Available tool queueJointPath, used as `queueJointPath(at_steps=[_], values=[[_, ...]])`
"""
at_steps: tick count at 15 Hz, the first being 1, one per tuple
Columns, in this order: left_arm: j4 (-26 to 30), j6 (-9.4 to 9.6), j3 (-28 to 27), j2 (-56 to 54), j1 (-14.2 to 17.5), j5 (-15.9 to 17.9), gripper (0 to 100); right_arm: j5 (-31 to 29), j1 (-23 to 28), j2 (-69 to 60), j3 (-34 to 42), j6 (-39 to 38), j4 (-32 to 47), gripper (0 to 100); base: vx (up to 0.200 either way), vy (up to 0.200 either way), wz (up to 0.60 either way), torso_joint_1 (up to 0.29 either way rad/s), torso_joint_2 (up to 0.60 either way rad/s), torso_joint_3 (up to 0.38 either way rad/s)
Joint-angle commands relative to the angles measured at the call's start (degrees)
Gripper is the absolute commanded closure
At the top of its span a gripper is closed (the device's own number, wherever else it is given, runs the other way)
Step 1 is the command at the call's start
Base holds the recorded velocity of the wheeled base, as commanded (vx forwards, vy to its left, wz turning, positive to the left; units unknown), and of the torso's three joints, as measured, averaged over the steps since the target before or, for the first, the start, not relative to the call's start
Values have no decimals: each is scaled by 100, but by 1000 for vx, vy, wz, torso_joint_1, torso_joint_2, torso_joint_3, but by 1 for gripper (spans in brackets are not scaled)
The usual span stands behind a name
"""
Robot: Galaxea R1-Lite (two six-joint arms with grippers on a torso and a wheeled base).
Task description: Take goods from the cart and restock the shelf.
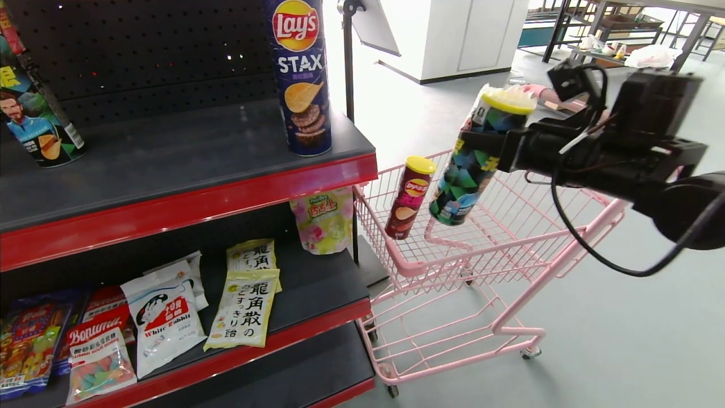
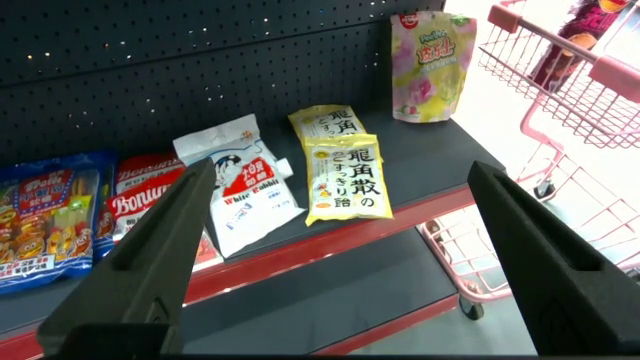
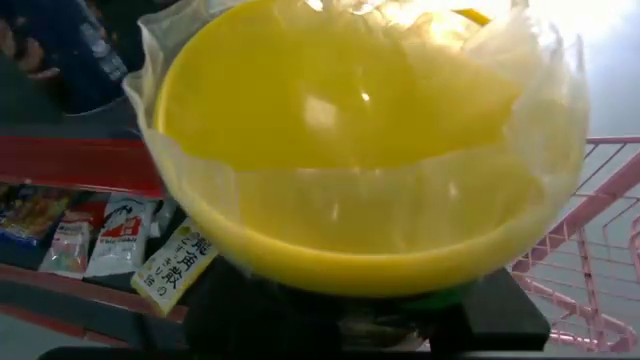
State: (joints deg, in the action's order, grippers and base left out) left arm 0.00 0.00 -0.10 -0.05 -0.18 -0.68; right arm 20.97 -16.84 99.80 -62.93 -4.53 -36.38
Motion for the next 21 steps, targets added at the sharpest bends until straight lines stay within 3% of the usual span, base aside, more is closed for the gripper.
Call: queueJointPath(at_steps=[1,4,5,12,21], values=[[0,-9,1,5,1,-2,0,-67,-162,-1657,967,49,544,100,0,0,0,0,0,0],[0,0,1,5,1,7,0,-260,-171,-3028,2733,304,1326,100,0,0,0,0,0,0],[0,-9,1,5,1,7,0,-339,-180,-3099,2927,322,1309,100,0,0,0,0,0,0],[0,0,1,5,1,24,0,-374,-900,-3169,3234,638,1309,100,0,0,0,0,0,0],[0,0,1,5,1,24,0,-357,-900,-3266,3375,761,1300,100,0,0,0,1,-6,-6]])
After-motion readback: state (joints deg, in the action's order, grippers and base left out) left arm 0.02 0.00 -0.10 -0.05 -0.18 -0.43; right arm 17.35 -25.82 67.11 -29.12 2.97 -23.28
